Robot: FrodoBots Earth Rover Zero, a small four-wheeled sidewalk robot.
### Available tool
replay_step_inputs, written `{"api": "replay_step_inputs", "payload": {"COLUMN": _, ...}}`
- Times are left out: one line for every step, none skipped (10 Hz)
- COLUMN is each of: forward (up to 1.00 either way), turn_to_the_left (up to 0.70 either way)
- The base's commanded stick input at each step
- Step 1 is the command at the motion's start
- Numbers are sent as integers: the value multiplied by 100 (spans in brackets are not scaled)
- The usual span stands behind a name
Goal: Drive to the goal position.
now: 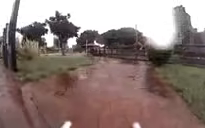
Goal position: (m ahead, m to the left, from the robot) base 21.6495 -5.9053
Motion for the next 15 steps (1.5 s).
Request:
{"api": "replay_step_inputs", "payload": {"forward": 50, "turn_to_the_left": 0}}
{"api": "replay_step_inputs", "payload": {"forward": 50, "turn_to_the_left": 0}}
{"api": "replay_step_inputs", "payload": {"forward": 50, "turn_to_the_left": 0}}
{"api": "replay_step_inputs", "payload": {"forward": 50, "turn_to_the_left": 0}}
{"api": "replay_step_inputs", "payload": {"forward": 50, "turn_to_the_left": 0}}
{"api": "replay_step_inputs", "payload": {"forward": 50, "turn_to_the_left": 0}}
{"api": "replay_step_inputs", "payload": {"forward": 50, "turn_to_the_left": 0}}
{"api": "replay_step_inputs", "payload": {"forward": 50, "turn_to_the_left": -44}}
{"api": "replay_step_inputs", "payload": {"forward": 50, "turn_to_the_left": -50}}
{"api": "replay_step_inputs", "payload": {"forward": 50, "turn_to_the_left": -50}}
{"api": "replay_step_inputs", "payload": {"forward": 50, "turn_to_the_left": -50}}
{"api": "replay_step_inputs", "payload": {"forward": 50, "turn_to_the_left": -33}}
{"api": "replay_step_inputs", "payload": {"forward": 50, "turn_to_the_left": 0}}
{"api": "replay_step_inputs", "payload": {"forward": 50, "turn_to_the_left": 0}}
{"api": "replay_step_inputs", "payload": {"forward": 50, "turn_to_the_left": 0}}
